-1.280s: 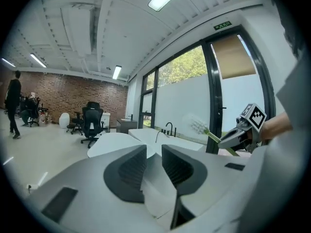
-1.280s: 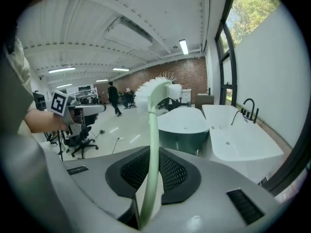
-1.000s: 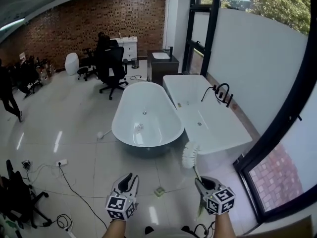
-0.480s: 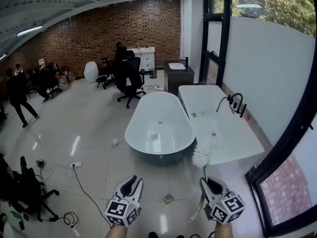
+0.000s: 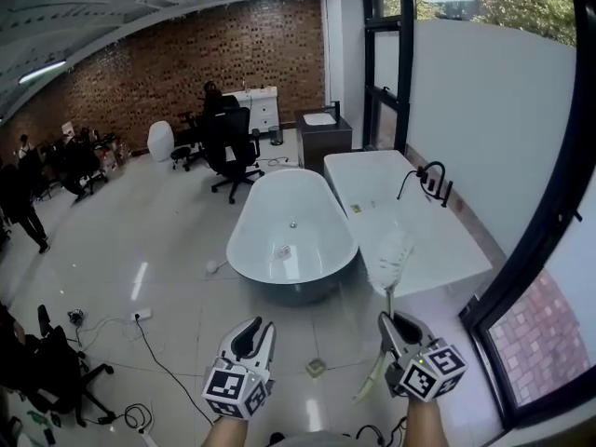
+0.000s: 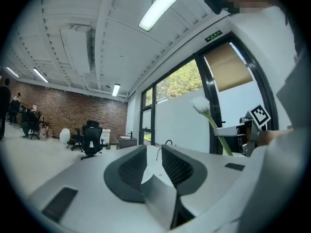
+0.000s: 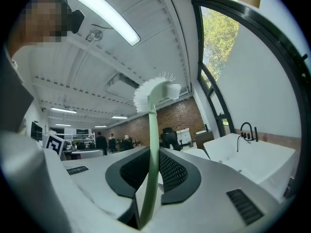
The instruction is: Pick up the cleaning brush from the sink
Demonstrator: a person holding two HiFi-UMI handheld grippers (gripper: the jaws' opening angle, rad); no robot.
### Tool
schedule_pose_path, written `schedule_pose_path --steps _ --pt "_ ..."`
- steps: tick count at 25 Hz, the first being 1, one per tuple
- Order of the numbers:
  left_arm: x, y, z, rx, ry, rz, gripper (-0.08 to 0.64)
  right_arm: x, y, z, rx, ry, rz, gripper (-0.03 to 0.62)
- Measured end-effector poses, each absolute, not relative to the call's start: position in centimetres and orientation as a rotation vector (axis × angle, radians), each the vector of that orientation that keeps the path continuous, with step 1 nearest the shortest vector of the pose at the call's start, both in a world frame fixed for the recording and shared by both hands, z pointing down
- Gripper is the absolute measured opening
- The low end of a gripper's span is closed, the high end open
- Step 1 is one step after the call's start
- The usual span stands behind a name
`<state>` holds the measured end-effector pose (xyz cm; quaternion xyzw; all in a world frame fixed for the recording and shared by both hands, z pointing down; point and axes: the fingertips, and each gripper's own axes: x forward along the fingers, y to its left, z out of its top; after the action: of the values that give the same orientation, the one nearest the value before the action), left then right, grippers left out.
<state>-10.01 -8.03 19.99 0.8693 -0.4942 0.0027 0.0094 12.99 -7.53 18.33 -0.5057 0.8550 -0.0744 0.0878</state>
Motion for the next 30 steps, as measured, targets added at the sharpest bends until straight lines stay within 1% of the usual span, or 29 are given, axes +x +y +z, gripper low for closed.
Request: schedule_pose_path --steps 4,8,18,30 --pt "-12.5 -9.0 18.6 2.732 -1.504 -0.012 0.084 11.1 -8.1 15.6 -1.581 2.503 -0.155 0.046" --pt "-14.4 -9.0 18.7 2.733 -1.474 -0.023 0.084 8.9 -7.6 15.2 -1.604 2.487 -0.152 0.046" --pt "-15.5 -9.5 19.1 2.748 -1.444 -0.030 0.083 7.0 -8.2 16.0 -1.614 2.467 -0.191 0.046" --pt "-14.8 -9.1 19.5 2.735 -1.470 -0.012 0.084 7.6 -8.5 16.7 -1.586 2.468 -0.230 0.046"
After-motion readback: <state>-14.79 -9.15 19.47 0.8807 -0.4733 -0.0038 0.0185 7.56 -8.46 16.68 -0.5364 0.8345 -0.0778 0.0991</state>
